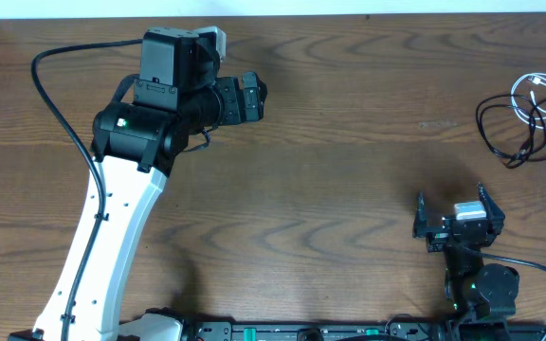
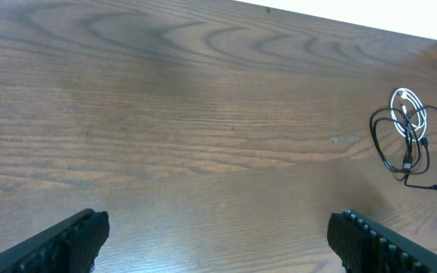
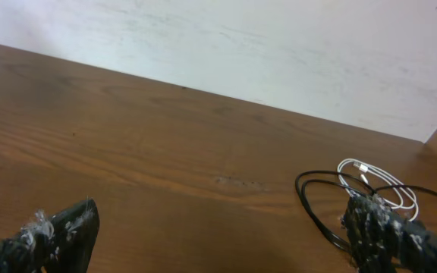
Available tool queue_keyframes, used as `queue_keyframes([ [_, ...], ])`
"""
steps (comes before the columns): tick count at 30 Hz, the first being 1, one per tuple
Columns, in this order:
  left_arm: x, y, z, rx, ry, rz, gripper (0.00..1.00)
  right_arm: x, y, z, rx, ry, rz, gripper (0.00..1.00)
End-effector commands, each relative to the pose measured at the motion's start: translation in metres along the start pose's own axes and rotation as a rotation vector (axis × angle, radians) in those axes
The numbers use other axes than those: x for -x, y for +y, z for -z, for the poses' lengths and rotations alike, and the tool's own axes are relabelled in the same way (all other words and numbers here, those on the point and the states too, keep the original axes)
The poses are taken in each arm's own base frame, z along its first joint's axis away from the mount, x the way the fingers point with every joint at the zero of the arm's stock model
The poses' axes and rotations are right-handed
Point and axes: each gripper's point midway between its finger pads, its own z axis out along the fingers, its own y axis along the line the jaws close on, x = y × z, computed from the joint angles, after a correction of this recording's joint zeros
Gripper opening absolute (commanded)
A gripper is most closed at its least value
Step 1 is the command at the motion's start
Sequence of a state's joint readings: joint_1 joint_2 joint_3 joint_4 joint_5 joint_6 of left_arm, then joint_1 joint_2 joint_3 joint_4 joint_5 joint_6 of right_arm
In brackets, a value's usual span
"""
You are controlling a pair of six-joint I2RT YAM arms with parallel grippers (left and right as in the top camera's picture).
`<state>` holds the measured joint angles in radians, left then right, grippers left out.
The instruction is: Untangle cables
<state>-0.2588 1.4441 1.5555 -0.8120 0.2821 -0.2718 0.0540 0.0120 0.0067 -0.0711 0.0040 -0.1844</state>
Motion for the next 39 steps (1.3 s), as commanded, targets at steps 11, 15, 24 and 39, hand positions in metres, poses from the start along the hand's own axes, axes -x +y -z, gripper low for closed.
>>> queue_keyframes([
  [11,0.001,0.001,0.001,0.006,-0.003,-0.009,0.97,-0.001,-0.003,0.0,-0.013,0.002,0.003,0.99],
  [15,0.001,0.001,0.001,0.006,-0.003,-0.009,0.97,-0.001,-0.003,0.0,-0.013,0.002,0.003,0.99],
  [24,0.003,0.001,0.005,0.006,-0.014,-0.008,0.97,-0.001,-0.003,0.0,-0.013,0.002,0.003,0.99],
  [39,-0.014,0.025,0.093,0.08,-0.223,0.006,0.97,-0.001,-0.003,0.0,-0.013,0.002,0.003,0.99],
])
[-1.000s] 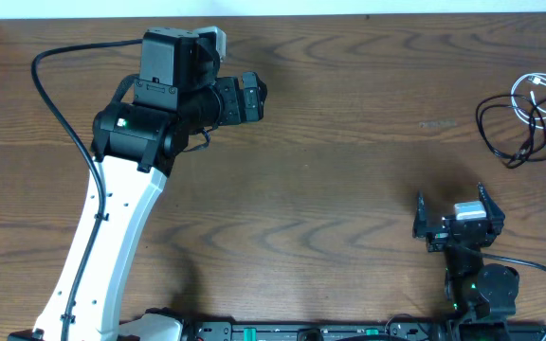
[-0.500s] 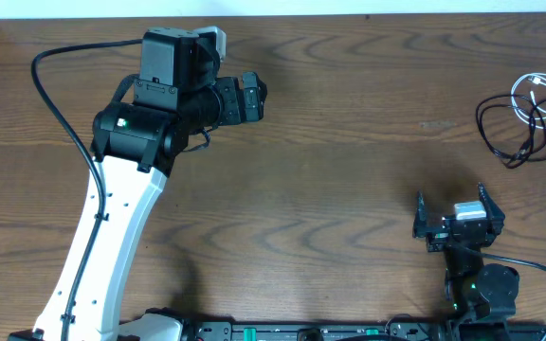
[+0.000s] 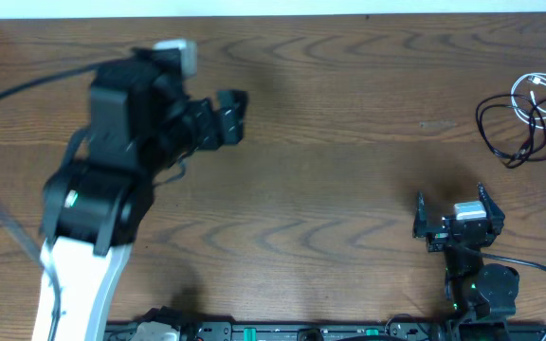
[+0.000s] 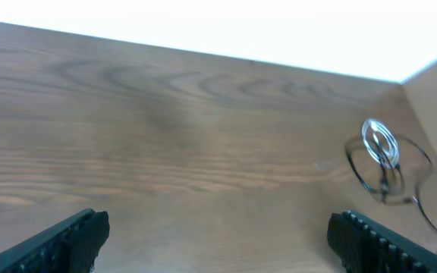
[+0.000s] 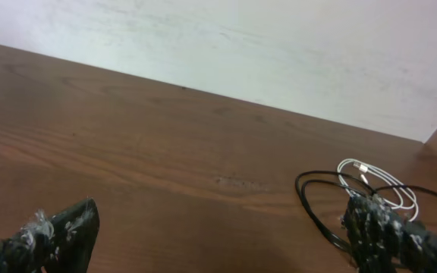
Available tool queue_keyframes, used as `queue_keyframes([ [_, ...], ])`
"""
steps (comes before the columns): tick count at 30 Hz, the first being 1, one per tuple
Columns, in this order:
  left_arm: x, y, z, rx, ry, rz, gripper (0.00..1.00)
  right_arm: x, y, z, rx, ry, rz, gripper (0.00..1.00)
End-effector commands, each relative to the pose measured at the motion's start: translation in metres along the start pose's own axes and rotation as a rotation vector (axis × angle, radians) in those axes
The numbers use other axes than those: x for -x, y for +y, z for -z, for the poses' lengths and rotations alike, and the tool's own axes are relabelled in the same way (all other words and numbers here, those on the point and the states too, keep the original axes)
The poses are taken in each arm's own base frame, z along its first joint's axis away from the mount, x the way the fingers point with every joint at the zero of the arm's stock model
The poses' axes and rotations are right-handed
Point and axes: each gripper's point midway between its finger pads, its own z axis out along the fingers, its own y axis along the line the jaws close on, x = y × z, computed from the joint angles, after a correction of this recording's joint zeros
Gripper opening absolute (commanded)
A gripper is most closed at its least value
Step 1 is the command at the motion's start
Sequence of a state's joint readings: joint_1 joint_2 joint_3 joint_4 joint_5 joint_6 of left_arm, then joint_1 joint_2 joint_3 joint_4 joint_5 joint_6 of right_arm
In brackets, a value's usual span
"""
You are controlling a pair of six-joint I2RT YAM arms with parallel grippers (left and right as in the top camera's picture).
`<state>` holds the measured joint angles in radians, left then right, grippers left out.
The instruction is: Untangle cables
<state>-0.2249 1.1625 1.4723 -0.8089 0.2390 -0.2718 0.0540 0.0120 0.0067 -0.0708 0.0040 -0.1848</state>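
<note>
A black cable [image 3: 505, 128] and a coiled white cable [image 3: 541, 98] lie tangled together at the far right of the wooden table [image 3: 349, 170]. The same tangle shows small in the left wrist view as the white coil [image 4: 378, 139], and in the right wrist view as the black loop [image 5: 317, 205] with the white cable [image 5: 378, 178]. My left gripper [image 3: 230, 116] hovers open over the table's left half, far from the cables. My right gripper [image 3: 453, 218] stands open near the front right edge, nothing between its fingers [image 5: 59, 231].
The white wall [image 5: 279, 53] runs behind the table's far edge. A wooden side panel rises at the right end beside the cables. The left arm's black cable [image 3: 8, 95] trails off the left side.
My left arm has swung back toward the left and lifted, so the cables look smaller and farther in its view. The right arm has not moved. Both grippers stay open.
</note>
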Motion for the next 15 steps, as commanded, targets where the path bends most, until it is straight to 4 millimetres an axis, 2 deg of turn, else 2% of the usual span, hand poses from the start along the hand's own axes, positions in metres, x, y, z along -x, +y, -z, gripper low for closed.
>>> queue_keyframes([
  [1,-0.019,0.031,0.01,0.092,-0.01,0.023,0.97,-0.001,-0.003,0.0,-0.013,0.002,0.002,0.99],
  [3,-0.033,0.043,0.017,0.119,-0.018,0.038,0.97,-0.001,-0.003,0.0,-0.013,0.002,0.002,0.99],
  [10,-0.041,0.098,0.043,0.28,-0.287,0.068,0.98,-0.001,-0.003,0.0,-0.013,0.002,0.002,0.99],
  [15,-0.048,0.116,0.047,0.323,-0.466,-0.103,0.98,-0.001,-0.003,0.0,-0.013,0.002,0.002,0.99],
])
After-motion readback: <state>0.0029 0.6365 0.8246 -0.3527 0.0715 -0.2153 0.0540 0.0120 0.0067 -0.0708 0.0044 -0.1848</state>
